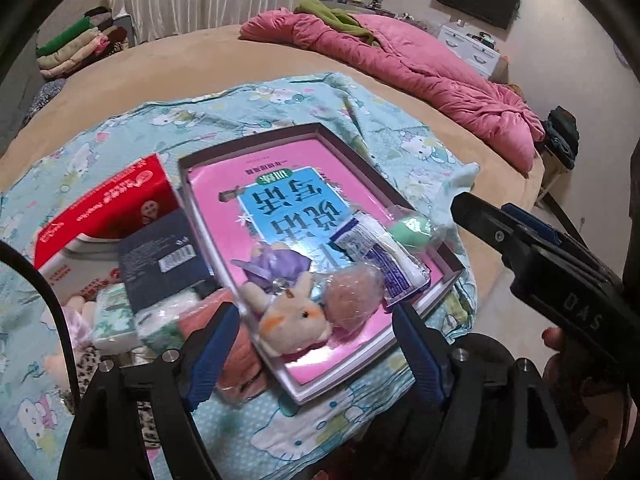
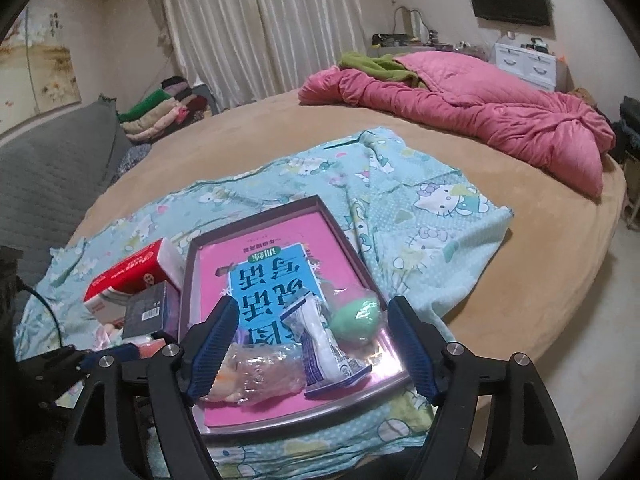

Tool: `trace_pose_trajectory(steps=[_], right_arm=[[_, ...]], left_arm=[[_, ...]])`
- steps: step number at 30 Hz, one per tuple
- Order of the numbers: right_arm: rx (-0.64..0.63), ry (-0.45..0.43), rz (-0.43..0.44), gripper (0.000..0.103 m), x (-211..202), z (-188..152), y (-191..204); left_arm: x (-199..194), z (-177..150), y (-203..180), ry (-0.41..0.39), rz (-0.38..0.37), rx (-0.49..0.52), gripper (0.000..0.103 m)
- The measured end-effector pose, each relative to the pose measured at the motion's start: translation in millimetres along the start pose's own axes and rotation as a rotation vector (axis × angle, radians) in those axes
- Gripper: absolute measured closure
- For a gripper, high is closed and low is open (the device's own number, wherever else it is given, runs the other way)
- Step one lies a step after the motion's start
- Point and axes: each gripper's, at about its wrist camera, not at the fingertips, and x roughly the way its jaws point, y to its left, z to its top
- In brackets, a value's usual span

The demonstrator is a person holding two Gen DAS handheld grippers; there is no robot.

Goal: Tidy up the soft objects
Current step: 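Withdraw both tools from the tray back toward the pile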

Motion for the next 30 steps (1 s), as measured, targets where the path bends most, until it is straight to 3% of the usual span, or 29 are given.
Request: trace_pose_trajectory(steps=[4,11,30], right_arm=[[-0.003,-0.002,-0.011,0.025,-0.6,3.3,3.6],[-0.017,0.009,0.003,0.023,2.6,14.5,18.6],[-0.156,-0.007,0.110,0.022,-10.2,28.1,90.2]], left_arm=[[-7.0,1.2,6.6,-0.006,0.020,0.008,0.018],[-13.3,1.2,23.0,0.000,0.038,-0.003,0.017],[-63.2,-4.6,112.0,-0.056,0.117,-0.167,0.017]])
